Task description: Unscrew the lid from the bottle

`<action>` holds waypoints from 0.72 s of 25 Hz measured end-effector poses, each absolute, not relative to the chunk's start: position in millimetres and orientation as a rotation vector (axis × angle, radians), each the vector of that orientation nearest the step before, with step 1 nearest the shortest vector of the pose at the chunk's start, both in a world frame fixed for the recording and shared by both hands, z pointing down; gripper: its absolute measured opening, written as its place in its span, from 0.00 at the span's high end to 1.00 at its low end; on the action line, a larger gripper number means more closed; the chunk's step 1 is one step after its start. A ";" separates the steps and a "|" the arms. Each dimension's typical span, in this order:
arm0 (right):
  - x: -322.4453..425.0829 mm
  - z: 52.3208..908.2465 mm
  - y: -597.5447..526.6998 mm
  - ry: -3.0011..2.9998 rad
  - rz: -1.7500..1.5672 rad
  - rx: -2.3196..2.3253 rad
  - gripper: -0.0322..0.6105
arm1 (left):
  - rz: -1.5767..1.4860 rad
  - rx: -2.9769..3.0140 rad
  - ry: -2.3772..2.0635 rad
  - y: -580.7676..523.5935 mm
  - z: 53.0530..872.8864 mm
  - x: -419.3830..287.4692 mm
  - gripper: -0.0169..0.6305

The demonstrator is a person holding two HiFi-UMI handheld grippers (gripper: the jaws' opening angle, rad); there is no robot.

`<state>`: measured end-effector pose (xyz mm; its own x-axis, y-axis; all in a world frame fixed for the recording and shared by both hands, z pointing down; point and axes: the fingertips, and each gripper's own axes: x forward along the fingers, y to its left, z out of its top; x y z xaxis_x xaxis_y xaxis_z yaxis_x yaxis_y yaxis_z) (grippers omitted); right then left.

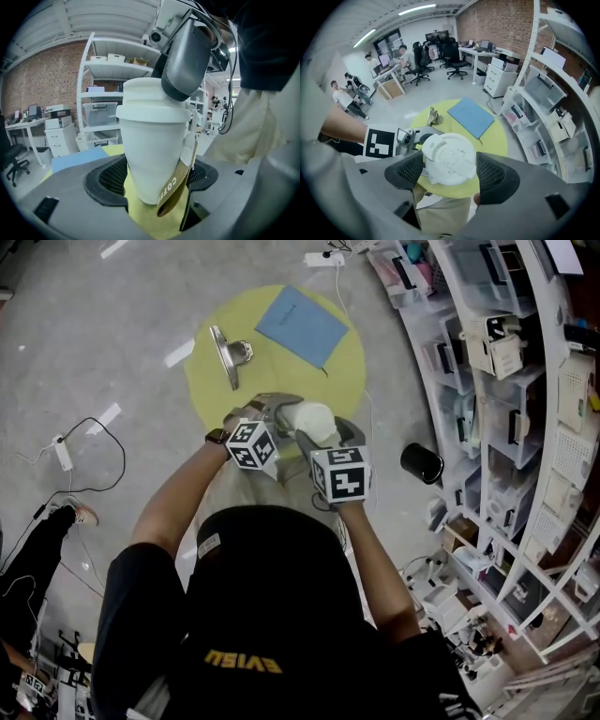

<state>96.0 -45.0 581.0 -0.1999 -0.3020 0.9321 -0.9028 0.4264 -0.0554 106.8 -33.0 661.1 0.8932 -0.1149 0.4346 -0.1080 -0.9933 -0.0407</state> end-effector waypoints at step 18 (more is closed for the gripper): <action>86.7 590.3 -35.1 -1.686 0.190 0.151 0.44 | -0.698 -3.050 0.131 -32.8 664.0 105.2 0.42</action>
<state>86.7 -35.1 590.3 -0.1229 0.0116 0.9923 -0.2100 0.9770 -0.0374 105.2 -32.8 664.0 0.8970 -0.0840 0.4339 -0.0794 -0.9964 -0.0286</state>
